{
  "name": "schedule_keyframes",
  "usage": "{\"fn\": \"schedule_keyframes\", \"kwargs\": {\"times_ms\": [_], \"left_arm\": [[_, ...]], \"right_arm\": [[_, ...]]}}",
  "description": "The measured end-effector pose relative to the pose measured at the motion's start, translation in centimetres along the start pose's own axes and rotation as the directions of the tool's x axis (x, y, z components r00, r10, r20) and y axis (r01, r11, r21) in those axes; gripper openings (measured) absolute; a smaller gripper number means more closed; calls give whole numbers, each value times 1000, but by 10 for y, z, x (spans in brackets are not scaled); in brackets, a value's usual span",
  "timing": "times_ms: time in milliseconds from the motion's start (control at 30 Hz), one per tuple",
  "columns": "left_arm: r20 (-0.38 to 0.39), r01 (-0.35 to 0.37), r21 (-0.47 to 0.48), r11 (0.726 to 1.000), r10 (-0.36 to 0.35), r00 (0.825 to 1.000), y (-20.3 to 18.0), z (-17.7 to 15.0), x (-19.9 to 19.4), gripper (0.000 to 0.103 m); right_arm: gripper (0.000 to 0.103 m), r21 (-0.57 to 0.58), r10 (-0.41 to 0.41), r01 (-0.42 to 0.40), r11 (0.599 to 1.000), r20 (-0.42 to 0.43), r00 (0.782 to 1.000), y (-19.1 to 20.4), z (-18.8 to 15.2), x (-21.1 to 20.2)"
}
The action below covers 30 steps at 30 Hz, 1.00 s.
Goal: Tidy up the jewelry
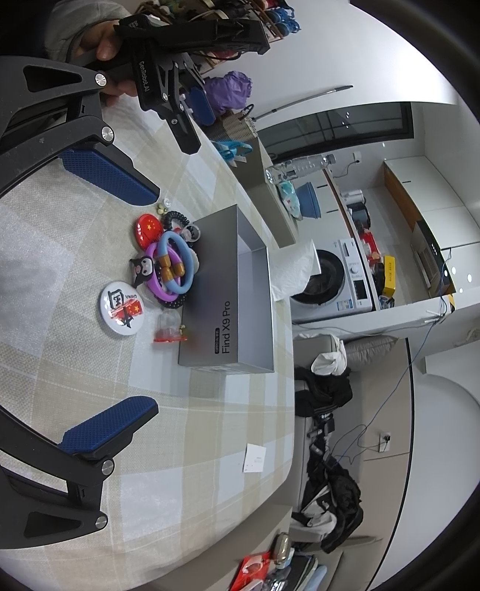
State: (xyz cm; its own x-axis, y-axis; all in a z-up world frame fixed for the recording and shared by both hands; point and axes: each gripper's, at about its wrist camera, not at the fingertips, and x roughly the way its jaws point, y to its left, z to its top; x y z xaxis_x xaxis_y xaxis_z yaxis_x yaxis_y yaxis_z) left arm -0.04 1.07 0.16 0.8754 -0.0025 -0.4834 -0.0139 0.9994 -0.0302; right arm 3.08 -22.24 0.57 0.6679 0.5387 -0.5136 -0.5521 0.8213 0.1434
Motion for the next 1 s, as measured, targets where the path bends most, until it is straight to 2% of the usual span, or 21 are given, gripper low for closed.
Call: {"fn": "schedule_keyframes", "kwargs": {"times_ms": [333,700,933,1000], "left_arm": [[-1,1,-8,1000,-1,1000,0,3,-2,102],[14,7,45,999,-7,1000,-11,3,-3,102],[31,56,35,998,-57,998,-11,8,-7,102],[23,62,31,998,-63,998,-11,10,-5,102]], "right_arm": [[103,1,-1,1,1000,0,1000,-1,-1,0],[103,4,-11,11,1000,-7,1000,-2,0,-1],[103,18,-21,21,1000,20,1000,-2,10,-15],[103,9,-29,29,1000,5,1000,0,14,-15]]}}
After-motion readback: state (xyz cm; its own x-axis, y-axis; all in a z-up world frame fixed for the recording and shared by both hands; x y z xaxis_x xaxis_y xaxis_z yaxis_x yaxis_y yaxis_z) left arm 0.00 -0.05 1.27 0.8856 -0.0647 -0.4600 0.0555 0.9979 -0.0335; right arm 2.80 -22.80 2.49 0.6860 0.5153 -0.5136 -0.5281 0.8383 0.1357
